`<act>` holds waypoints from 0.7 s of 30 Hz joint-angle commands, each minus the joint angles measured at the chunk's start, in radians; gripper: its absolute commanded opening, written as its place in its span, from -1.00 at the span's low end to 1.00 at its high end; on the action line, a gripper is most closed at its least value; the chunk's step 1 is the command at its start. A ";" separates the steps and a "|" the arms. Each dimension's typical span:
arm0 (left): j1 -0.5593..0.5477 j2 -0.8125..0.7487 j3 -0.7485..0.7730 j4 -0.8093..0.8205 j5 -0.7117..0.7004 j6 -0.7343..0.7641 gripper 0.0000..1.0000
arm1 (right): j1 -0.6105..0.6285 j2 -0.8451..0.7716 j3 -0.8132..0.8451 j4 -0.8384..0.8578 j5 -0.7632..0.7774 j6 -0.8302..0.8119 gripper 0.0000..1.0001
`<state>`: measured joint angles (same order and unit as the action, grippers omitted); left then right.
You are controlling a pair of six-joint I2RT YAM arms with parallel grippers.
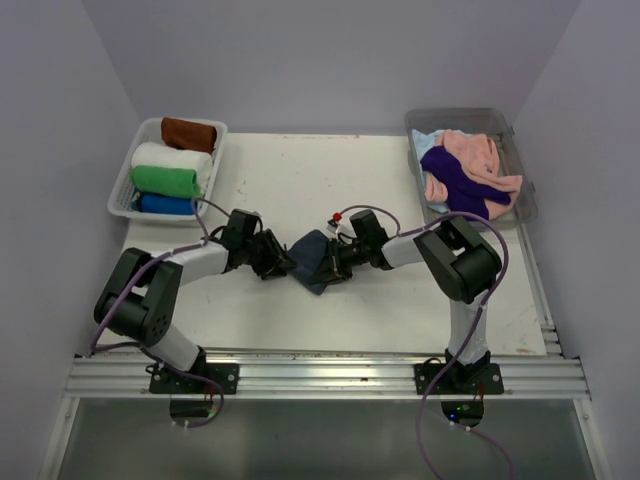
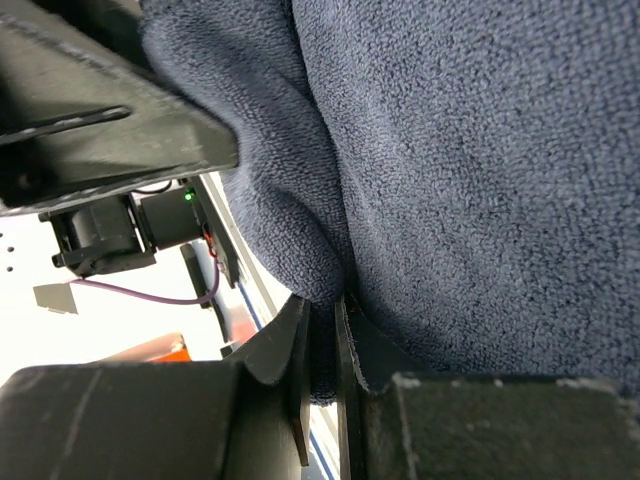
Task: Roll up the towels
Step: Roll the towel
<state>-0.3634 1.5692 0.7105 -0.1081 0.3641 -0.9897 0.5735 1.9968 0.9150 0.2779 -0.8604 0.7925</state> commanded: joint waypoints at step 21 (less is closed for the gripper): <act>-0.006 0.272 0.179 -0.054 0.027 0.005 -0.17 | 0.020 -0.332 0.065 -0.479 0.446 -0.291 -0.07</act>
<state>-0.3668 1.7916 0.9005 -0.1146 0.4339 -1.0115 0.5732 1.7969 0.9554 -0.0643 -0.6010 0.6048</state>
